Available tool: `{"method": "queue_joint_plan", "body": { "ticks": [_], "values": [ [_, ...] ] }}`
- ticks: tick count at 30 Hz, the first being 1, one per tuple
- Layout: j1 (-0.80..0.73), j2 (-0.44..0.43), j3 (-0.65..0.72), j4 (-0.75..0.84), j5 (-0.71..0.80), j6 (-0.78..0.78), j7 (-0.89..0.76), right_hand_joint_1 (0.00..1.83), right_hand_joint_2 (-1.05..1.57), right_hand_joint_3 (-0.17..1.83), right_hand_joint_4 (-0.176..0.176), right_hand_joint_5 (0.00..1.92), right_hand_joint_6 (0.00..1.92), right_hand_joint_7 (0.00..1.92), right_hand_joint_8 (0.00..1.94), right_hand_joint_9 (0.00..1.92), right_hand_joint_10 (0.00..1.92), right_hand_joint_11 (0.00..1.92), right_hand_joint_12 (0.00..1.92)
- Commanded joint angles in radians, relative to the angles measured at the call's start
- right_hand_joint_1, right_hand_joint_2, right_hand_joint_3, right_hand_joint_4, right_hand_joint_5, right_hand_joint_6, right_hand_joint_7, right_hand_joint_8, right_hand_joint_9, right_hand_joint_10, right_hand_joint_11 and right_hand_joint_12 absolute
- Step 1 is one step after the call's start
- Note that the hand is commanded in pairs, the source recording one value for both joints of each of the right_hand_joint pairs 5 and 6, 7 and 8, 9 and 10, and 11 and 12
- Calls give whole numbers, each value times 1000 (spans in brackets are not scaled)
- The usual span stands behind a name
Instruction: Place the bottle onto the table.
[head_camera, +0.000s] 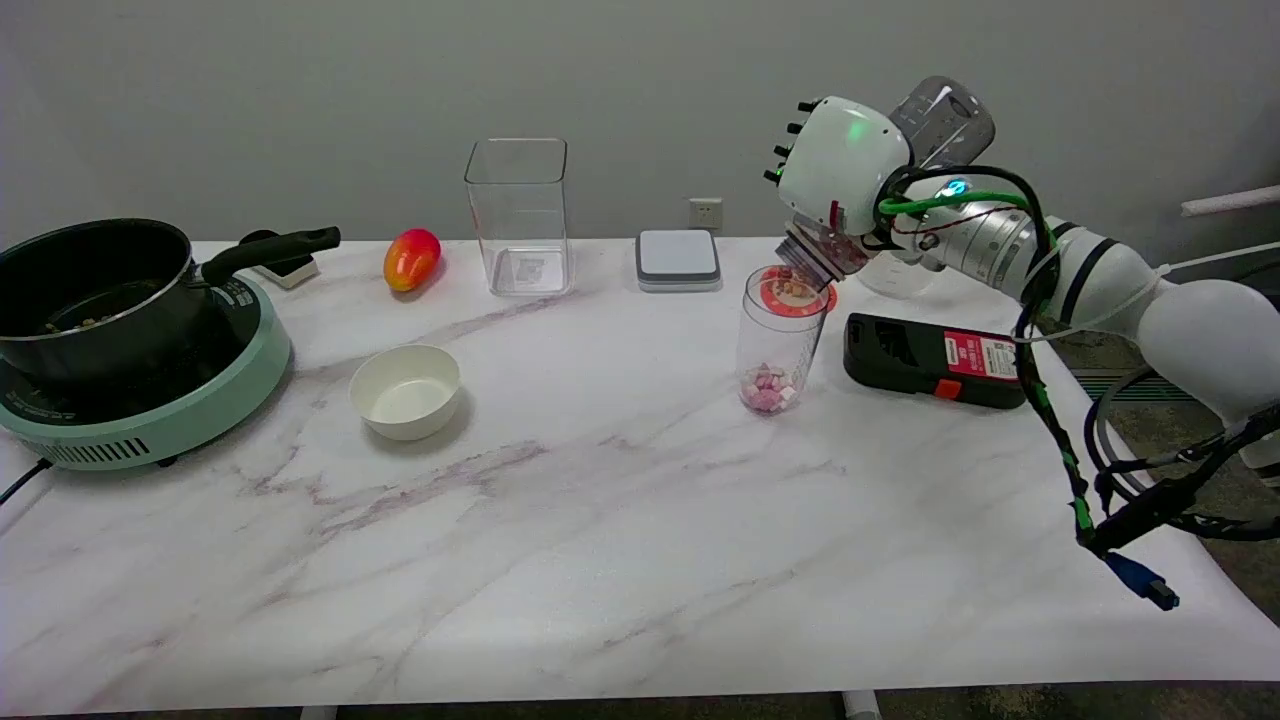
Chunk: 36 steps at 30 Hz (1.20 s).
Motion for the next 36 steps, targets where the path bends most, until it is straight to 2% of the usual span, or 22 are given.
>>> {"method": "queue_joint_plan", "body": {
  "ticks": [1,11,18,27,33,36],
  "values": [
    [-15,-3,-17,8,-9,18,6,1434,1028,445,0,1664,1664,1715,1715,1364,1364,1243,1243],
    [-13,-3,13,34,-10,30,56,1433,1028,451,0,1655,1655,1718,1718,1371,1371,1245,1245],
    [-11,-1,86,77,-6,78,113,1436,1032,447,0,1658,1658,1723,1723,1375,1375,1248,1248],
    [-32,0,162,79,3,60,140,1442,1010,462,0,1635,1635,1711,1711,1366,1366,1241,1241],
    [-134,-9,285,83,71,158,167,1442,1016,481,0,1647,1647,1720,1720,1372,1372,1244,1244],
    [-181,-19,327,87,152,231,176,1445,1044,468,0,1656,1656,1734,1734,1379,1379,1247,1247]
  ]
}}
